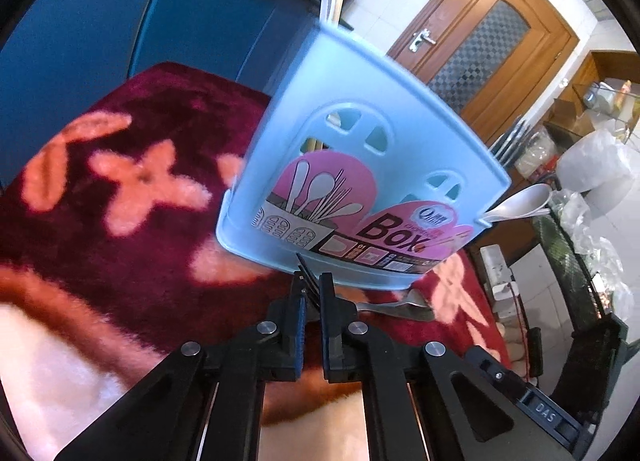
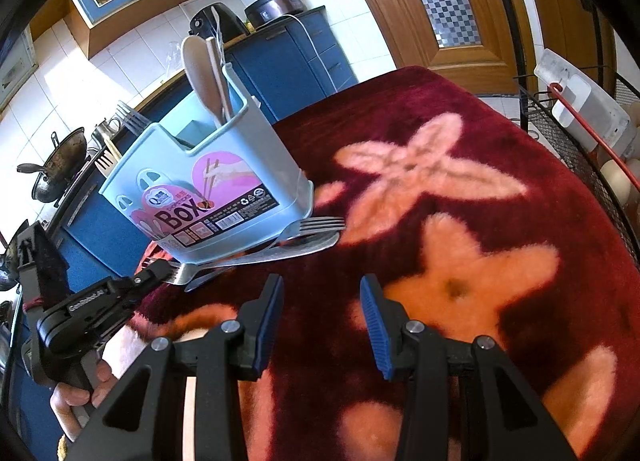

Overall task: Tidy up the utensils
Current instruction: 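Close the left tool on a steel utensil while the right tool grasps a steel fork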

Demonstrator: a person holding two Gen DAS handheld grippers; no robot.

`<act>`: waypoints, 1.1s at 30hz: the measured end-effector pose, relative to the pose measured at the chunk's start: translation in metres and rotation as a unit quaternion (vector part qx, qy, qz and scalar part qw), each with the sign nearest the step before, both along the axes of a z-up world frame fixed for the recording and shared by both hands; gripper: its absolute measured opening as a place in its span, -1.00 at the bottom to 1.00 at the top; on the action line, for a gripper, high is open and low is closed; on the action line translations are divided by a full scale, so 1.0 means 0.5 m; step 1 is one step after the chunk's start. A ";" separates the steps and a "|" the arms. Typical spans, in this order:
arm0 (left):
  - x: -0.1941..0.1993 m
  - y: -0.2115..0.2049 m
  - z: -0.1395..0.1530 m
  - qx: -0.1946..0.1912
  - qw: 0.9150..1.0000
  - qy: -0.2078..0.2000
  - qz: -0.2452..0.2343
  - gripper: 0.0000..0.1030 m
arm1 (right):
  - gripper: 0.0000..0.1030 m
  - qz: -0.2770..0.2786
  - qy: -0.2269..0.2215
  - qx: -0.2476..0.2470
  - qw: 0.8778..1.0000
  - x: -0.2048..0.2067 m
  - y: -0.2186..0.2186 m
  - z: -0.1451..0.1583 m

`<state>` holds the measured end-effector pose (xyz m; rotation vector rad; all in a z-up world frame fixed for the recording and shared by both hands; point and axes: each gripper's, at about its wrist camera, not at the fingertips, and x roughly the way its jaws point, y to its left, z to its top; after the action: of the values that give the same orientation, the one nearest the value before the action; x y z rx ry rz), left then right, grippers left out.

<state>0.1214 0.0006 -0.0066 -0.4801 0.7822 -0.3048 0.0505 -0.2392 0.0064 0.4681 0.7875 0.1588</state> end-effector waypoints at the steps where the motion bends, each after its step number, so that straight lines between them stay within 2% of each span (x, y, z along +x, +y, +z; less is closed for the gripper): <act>1: -0.006 0.007 0.005 -0.001 1.000 -0.003 0.002 -0.90 | -0.16 0.001 0.000 -0.001 1.000 0.000 0.002 0.001; 9: -0.042 0.069 0.040 0.006 1.000 -0.017 0.020 -0.93 | -0.16 0.008 0.001 -0.002 1.000 0.000 0.021 0.008; 13: -0.065 0.097 0.067 0.033 0.998 -0.038 0.037 -0.95 | -0.16 0.011 0.006 0.005 1.000 0.008 0.031 0.010; 19: -0.091 0.143 0.107 0.045 0.995 -0.072 0.058 -0.98 | -0.16 0.010 0.013 0.025 1.000 0.030 0.046 0.016; 27: -0.118 0.183 0.172 0.066 0.986 -0.127 0.089 -0.99 | -0.16 -0.020 0.043 0.107 0.993 0.074 0.039 -0.003; 33: -0.114 0.184 0.167 0.064 0.988 -0.115 0.076 -1.00 | -0.16 -0.063 0.072 0.154 0.983 0.095 0.028 -0.035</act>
<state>0.0643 0.0924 0.0768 -0.3737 0.5325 -0.1640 0.0982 -0.2254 -0.0113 0.8279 0.8756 0.1309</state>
